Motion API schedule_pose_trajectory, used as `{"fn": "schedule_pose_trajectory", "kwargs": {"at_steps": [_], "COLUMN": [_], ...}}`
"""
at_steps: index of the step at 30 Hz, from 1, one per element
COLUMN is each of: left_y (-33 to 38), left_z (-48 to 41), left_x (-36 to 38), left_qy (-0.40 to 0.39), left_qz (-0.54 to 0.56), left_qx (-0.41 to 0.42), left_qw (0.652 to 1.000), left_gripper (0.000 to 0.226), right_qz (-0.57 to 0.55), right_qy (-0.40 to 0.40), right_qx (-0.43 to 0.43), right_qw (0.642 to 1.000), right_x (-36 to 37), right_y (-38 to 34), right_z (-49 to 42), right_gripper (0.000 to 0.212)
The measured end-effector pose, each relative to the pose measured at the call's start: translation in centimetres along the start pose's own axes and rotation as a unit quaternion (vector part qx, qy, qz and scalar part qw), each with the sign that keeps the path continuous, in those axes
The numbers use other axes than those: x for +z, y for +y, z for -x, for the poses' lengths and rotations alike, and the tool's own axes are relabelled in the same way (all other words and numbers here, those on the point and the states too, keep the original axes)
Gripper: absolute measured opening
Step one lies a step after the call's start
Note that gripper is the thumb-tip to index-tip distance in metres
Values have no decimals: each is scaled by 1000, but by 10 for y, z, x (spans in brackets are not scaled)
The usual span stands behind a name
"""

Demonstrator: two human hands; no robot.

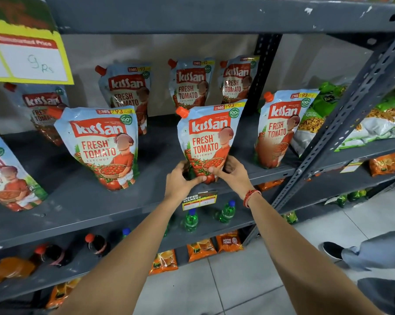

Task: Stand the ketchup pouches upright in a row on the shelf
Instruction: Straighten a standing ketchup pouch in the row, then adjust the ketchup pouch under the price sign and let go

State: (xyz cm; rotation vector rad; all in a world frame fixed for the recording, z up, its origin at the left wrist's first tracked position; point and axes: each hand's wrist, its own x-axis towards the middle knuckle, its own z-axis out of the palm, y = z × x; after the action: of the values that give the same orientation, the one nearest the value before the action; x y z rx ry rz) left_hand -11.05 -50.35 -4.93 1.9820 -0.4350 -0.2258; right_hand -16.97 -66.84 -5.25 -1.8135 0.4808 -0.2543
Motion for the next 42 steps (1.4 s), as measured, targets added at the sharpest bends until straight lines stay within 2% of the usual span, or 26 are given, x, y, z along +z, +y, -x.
{"fn": "schedule_pose_trajectory", "kwargs": {"at_steps": [3, 5, 8, 11, 13, 14, 15, 17, 19, 22, 25, 28, 34, 42], "left_y": [-1, -4, -15, -36, -53, -60, -67, -82, -94, -103, -103, -96, -90, -88], "left_z": [0, 2, 15, 39, 56, 63, 67, 68, 59, 39, 26, 24, 38, 56], "left_x": [-2, -9, -36, -81, -115, -129, -143, -168, -188, -209, -213, -207, -193, -167], "left_qy": [-36, -72, -84, 9, 108, 155, 195, 253, 250, 112, 10, -20, -4, 36], "left_qz": [-22, -39, -32, 20, 28, 20, 12, 16, 33, 53, 52, 53, 1, 0], "left_qx": [7, 6, 5, 24, 33, 33, 30, 13, -24, -84, -77, -53, -41, -13], "left_qw": [999, 997, 996, 999, 993, 987, 980, 967, 968, 989, 996, 997, 999, 999], "left_gripper": [73, 75, 67, 38, 18, 12, 10, 15, 40, 84, 92, 79, 64, 68], "right_qz": [18, 21, -34, -33, -2, 1, -5, -33, -32, 18, 2, 3, 11, 16], "right_qy": [19, 32, 92, 241, 355, 377, 372, 301, 179, -12, -116, -126, -98, -94], "right_qx": [1, 10, 31, 17, -39, -67, -87, -102, -93, -28, 11, 16, -12, -23], "right_qw": [1000, 999, 995, 970, 934, 924, 924, 947, 979, 999, 993, 992, 995, 995], "right_x": [2, 3, 12, 39, 66, 79, 94, 124, 150, 183, 205, 212, 192, 164], "right_y": [-3, -5, -4, -9, -17, -22, -29, -42, -60, -82, -83, -77, -62, -46], "right_z": [3, 5, 18, 44, 60, 65, 70, 71, 66, 50, 30, 21, 26, 40], "right_gripper": [64, 67, 72, 60, 40, 32, 27, 26, 34, 73, 92, 82, 56, 59]}}
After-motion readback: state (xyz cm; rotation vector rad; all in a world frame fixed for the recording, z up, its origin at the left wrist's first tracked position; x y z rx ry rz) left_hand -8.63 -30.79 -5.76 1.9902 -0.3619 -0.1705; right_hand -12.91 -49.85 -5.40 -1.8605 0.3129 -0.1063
